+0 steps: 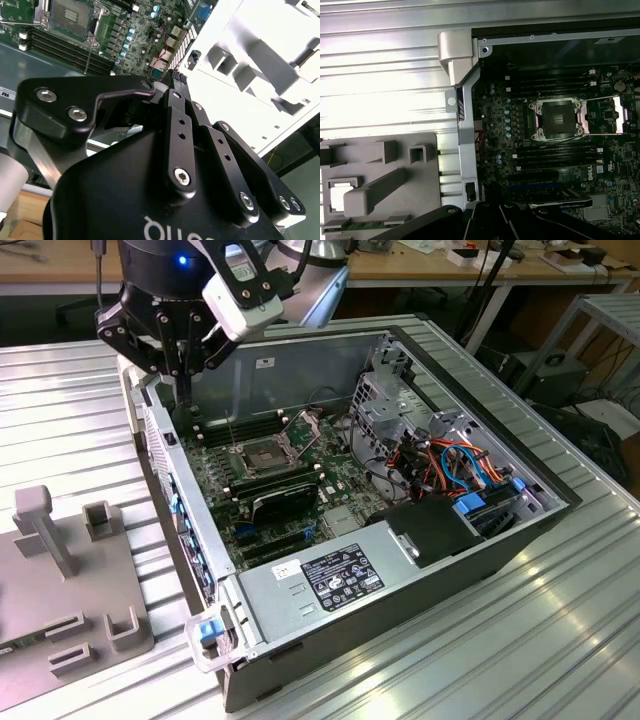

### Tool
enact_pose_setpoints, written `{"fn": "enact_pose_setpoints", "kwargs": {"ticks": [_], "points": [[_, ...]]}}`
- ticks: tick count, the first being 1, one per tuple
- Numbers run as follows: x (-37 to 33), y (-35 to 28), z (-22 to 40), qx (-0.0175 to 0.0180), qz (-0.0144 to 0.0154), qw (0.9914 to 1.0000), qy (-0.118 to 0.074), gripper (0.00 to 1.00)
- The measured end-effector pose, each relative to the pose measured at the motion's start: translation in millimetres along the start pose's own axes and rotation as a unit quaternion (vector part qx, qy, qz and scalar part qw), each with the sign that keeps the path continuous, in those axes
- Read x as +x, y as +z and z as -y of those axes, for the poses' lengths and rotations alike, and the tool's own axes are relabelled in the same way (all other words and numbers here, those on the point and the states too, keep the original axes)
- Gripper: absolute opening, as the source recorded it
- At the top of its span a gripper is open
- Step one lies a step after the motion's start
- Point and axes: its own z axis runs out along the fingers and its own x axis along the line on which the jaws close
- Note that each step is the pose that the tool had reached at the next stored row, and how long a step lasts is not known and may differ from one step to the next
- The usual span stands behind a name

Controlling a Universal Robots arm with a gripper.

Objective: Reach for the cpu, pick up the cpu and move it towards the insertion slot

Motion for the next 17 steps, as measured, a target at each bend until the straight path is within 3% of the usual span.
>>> {"fn": "enact_pose_setpoints", "kwargs": {"ticks": [17], "points": [[16.4,0.6,1.3,0.0002,-0.0034,0.99999,0.000,0.11]]}}
